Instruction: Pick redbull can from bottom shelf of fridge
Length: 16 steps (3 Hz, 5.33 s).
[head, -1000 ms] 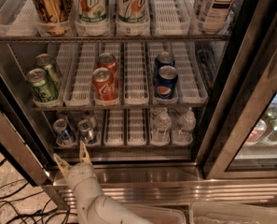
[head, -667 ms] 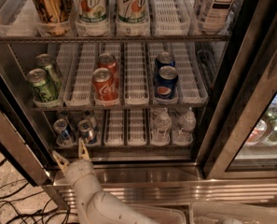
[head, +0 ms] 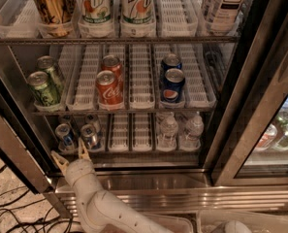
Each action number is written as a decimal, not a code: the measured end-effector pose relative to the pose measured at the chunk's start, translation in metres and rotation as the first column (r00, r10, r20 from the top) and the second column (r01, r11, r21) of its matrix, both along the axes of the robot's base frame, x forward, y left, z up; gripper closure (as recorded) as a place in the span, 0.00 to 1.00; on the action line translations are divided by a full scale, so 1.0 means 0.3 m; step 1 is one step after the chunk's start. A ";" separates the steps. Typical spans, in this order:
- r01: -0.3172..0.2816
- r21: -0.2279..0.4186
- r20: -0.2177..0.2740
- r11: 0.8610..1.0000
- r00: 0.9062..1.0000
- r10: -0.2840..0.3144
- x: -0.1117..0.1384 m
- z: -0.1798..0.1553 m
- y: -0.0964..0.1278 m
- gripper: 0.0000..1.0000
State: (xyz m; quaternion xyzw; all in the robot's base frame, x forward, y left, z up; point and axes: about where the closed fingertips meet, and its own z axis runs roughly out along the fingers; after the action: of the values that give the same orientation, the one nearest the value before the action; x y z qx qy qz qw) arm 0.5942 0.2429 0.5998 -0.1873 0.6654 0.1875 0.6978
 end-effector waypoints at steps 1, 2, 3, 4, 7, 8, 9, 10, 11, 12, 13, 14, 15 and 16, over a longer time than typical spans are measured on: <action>0.002 0.004 0.001 1.000 1.000 -0.002 0.042 0.006 0.010 0.30; -0.003 0.004 -0.002 1.000 1.000 0.003 0.083 0.005 0.024 0.30; -0.007 0.006 -0.006 1.000 1.000 0.007 0.126 0.002 0.041 0.31; -0.007 0.004 -0.009 1.000 1.000 0.007 0.167 -0.004 0.056 0.31; -0.006 0.004 -0.009 1.000 1.000 0.006 0.168 -0.005 0.055 0.96; -0.006 0.003 -0.009 1.000 1.000 0.006 0.168 -0.005 0.055 1.00; 0.004 -0.011 0.009 1.000 1.000 -0.004 0.149 0.036 0.036 1.00; 0.014 -0.030 0.045 0.999 0.999 -0.012 0.123 0.097 0.010 1.00; 0.008 -0.040 0.085 0.999 0.996 -0.004 0.092 0.154 -0.007 1.00; -0.030 -0.048 0.120 0.998 0.992 0.035 0.051 0.199 -0.012 1.00; -0.111 -0.061 0.135 0.992 0.984 0.118 0.000 0.213 -0.018 1.00; -0.219 -0.066 0.121 0.973 0.967 0.226 -0.062 0.189 -0.023 1.00; -0.314 -0.075 0.102 0.947 0.942 0.320 -0.118 0.164 -0.021 1.00; -0.399 -0.080 0.083 0.914 0.911 0.405 -0.161 0.149 -0.027 1.00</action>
Offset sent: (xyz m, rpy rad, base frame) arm 0.0388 0.0126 0.0008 0.0033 0.0063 0.0106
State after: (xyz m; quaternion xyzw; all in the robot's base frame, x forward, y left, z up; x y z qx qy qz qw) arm 0.5460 0.2348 0.6445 -0.3502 0.5833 0.2972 0.6699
